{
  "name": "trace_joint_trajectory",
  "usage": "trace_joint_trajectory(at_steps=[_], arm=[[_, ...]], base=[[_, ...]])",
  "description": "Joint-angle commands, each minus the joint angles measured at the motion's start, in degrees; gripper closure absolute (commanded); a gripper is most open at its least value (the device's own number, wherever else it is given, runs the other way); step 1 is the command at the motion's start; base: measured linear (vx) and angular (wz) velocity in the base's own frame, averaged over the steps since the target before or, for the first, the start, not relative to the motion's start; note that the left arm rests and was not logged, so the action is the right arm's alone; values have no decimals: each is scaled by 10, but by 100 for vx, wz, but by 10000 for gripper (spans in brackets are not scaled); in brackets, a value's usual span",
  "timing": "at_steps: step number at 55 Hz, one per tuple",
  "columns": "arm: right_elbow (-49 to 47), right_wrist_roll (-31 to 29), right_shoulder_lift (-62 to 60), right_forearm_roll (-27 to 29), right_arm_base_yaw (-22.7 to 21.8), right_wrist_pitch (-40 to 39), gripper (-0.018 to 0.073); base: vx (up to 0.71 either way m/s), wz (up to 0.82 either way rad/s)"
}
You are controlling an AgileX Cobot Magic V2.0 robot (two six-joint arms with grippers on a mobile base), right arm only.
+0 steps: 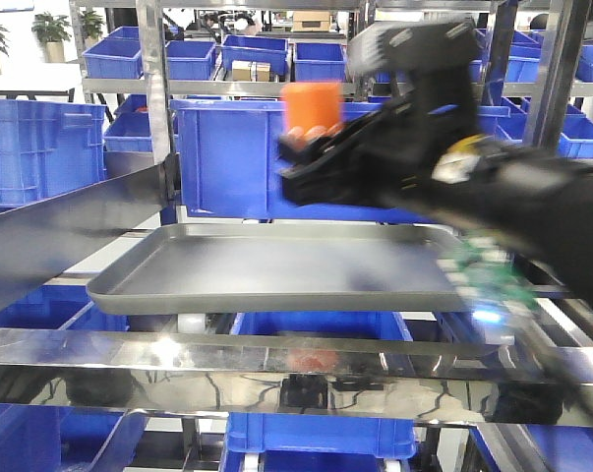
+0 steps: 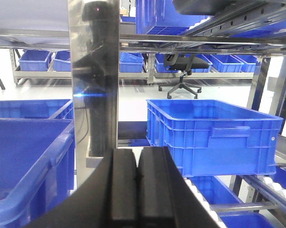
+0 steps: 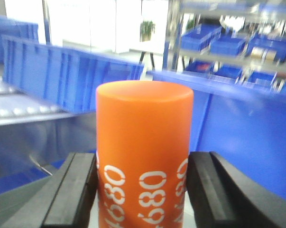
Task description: Grab orange capacitor from left shelf to right conveyor
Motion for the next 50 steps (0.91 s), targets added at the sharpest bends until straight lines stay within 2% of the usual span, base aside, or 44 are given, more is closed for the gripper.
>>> trace_joint_trajectory(at_steps=[1, 18, 26, 34, 50], arm=[[25, -8, -77, -7, 0, -59, 569], [251, -17, -300, -7, 1, -68, 568], [329, -17, -379, -6, 1, -72, 568], [363, -17, -427, -6, 1, -68, 568], [364, -17, -451, -6, 1, -63, 568]], base=[[0, 0], [0, 0], [0, 0], [0, 0], [0, 0]])
